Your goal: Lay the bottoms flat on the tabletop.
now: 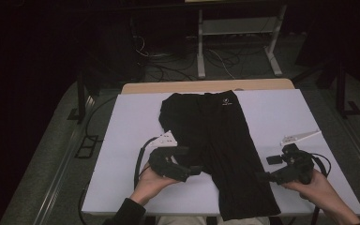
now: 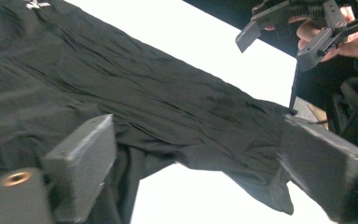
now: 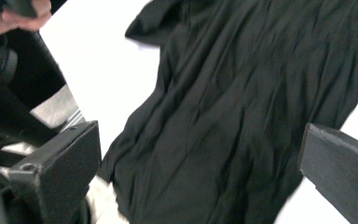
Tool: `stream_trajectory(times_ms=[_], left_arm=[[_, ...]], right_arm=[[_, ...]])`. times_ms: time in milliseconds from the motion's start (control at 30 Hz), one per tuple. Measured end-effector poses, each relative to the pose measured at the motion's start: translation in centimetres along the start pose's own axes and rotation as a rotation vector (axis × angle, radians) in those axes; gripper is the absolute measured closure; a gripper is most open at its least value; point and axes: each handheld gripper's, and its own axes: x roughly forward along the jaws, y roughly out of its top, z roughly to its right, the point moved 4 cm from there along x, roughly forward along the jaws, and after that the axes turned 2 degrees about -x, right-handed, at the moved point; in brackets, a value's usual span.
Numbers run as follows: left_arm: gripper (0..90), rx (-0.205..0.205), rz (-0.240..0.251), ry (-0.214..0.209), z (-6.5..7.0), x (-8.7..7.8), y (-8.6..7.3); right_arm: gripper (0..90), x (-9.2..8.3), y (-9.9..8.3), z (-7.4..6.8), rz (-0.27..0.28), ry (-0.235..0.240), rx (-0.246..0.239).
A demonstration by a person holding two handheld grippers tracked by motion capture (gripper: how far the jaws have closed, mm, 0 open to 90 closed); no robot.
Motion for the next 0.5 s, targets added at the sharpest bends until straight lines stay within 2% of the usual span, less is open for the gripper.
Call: stream_trajectory(times_ms=[100, 167, 200, 500], left_arm=[[0.0, -0.014, 0.015, 0.018, -0.7, -0.3, 0.2], [0.0, -0.020, 0.021, 0.024, -0.9, -0.4, 0.2], [0.0, -0.037, 0.040, 0.039, -1.5, -0.6, 0.4], [0.0, -0.045, 0.080, 0.098, -3.0, -0.7, 1.2]], right_arm=[[0.0, 0.1, 1.3, -0.4, 0.061, -0.002, -0.040], [0.0, 0.2, 1.7, -0.5, 0.068, 0.002, -0.044], [0.0, 0.7, 2.6, -0.8, 0.079, 0.007, -0.055], [0.0, 3.8, 5.2, -2.3, 0.059, 0.021, -0.112]])
